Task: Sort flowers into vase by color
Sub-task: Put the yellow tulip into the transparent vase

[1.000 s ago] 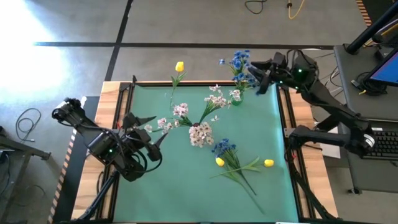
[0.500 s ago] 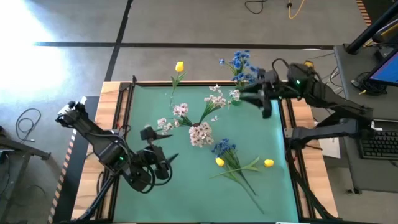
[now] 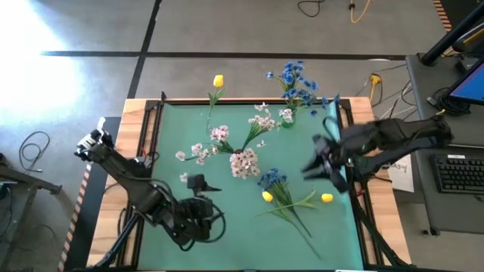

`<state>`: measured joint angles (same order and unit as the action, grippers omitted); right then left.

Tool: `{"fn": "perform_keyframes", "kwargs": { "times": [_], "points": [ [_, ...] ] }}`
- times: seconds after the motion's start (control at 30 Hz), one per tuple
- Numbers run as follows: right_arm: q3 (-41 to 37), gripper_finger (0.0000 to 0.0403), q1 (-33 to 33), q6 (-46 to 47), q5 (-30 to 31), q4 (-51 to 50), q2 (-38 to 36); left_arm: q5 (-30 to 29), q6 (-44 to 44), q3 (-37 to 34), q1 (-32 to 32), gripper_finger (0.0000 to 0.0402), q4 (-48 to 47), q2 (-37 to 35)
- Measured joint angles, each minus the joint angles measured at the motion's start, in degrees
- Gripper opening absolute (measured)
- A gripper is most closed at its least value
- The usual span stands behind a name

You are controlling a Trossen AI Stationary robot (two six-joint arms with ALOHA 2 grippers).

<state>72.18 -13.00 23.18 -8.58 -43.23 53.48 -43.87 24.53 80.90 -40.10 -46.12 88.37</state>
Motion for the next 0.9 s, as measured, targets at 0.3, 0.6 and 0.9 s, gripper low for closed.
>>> {"fn": "perform_keyframes", "kwargs": {
  "times": [0.3, 0.6, 0.9],
  "points": [
    [-1.6, 0.0094, -10.5, 12.1, 0.0, -5.0, 4.5, -2.0, -3.4, 9.4, 0.2, 0.0331, 0.6, 9.0],
    [-3.2, 0.0135, -16.7, 18.9, 2.6, -6.8, 7.9, 2.9, -11.6, 19.9, 1.7, 0.0331, 2.3, 20.6],
    [-8.2, 0.0183, -25.6, 26.1, 9.0, -4.0, 8.4, 8.9, -15.1, 22.5, 5.7, 0.0331, 7.9, 27.4]
  ]
}}
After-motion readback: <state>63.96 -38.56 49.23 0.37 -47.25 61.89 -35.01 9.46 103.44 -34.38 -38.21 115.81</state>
